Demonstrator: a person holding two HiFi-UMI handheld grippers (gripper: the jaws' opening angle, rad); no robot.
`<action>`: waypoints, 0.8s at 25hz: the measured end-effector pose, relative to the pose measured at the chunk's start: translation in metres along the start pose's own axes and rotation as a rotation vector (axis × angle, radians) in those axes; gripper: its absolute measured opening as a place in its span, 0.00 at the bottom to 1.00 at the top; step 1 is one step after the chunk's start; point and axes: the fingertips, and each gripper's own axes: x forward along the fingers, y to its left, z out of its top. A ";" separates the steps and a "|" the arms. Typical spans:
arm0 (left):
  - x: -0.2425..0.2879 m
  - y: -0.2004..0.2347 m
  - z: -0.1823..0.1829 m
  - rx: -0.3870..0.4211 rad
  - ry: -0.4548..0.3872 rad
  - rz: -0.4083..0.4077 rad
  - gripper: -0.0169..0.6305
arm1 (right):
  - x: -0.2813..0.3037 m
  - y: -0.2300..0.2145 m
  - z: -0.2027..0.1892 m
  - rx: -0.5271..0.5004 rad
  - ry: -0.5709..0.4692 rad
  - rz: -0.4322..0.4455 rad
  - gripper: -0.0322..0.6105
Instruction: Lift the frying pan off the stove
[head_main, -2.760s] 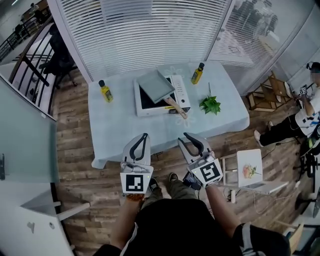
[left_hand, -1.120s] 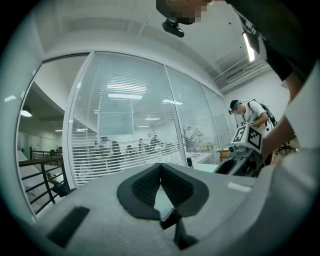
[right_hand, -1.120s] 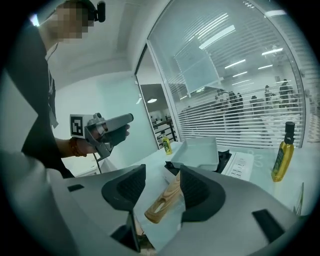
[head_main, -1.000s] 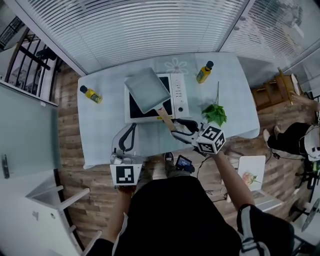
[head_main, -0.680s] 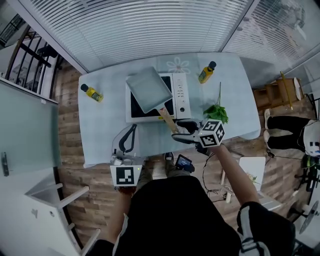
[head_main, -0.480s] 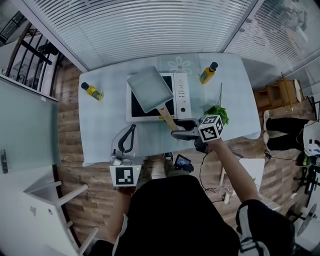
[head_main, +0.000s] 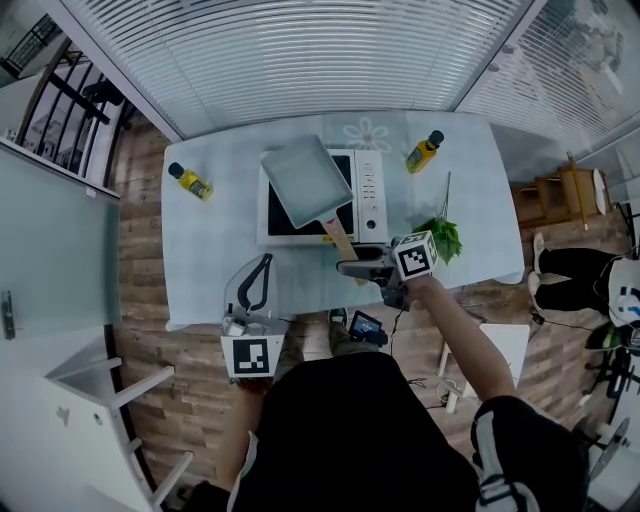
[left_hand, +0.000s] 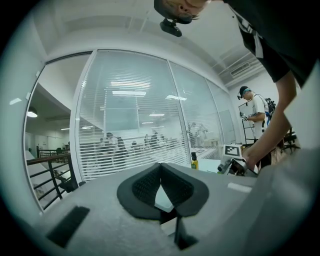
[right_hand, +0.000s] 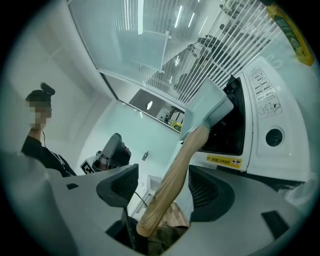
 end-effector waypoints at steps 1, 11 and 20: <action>0.000 0.000 0.001 0.003 -0.004 0.001 0.05 | 0.003 0.000 -0.001 -0.003 0.008 0.002 0.48; -0.001 0.001 -0.001 0.008 0.009 -0.001 0.05 | 0.023 -0.004 0.001 0.050 -0.038 -0.001 0.47; -0.004 0.007 -0.004 0.003 0.017 -0.003 0.05 | 0.034 -0.007 -0.008 -0.026 0.009 -0.056 0.33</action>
